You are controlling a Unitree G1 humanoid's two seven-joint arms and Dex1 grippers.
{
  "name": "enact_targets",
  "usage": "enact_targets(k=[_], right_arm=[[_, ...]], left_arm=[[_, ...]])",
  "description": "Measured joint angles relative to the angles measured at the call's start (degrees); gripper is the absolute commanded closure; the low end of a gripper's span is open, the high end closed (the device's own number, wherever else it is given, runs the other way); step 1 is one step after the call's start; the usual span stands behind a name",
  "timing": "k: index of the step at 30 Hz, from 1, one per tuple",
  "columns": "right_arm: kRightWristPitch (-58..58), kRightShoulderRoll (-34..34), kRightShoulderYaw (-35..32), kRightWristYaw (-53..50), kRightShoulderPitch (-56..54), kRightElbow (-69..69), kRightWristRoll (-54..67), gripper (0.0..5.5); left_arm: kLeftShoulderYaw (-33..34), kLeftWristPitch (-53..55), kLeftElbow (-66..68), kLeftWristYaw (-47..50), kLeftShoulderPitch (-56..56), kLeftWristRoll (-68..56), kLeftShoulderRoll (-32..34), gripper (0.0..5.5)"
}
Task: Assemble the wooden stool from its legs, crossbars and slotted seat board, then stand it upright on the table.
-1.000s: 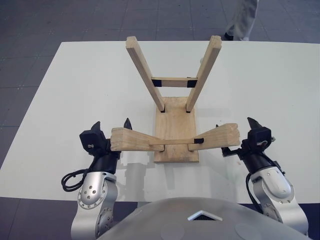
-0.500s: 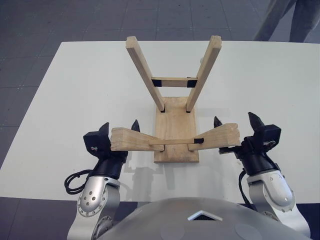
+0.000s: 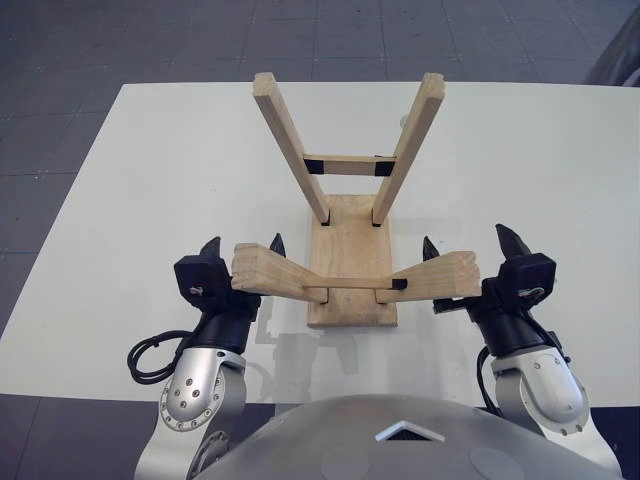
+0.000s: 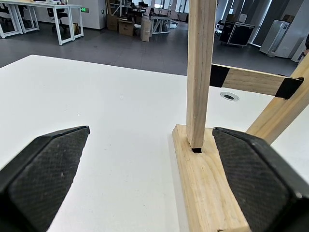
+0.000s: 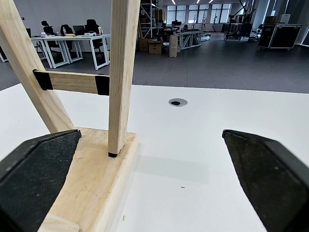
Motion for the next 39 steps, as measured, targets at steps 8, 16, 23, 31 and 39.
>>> enact_targets(k=[8,16,23,31,39], right_arm=[[0.3,0.9,-4.7,0.6,-2.2,4.5,2.2,0.02],[0.2,2.7,-14.8,-0.6,-3.3,6.6,3.6,0.02],[0.4,3.5,-11.7,1.1,-3.1,6.0,4.7,0.02],[-1.4,-0.4,-1.4,2.8,-1.0,2.6,1.3,0.02],[-1.9,-0.7,-2.0,2.8,-1.5,3.1,1.3,0.02]], left_arm=[[0.0,-0.4,3.1,-1.6,-0.9,-1.3,-0.8,0.75],[7.3,-2.1,4.9,-1.8,-2.2,-2.8,-2.4,0.75],[8.6,-1.9,5.2,-1.8,-2.5,-2.9,-3.3,0.75],[0.6,1.6,1.8,-2.4,-0.5,-1.4,0.6,0.75],[0.2,0.4,3.3,-2.2,-0.7,-1.5,0.4,0.75]])
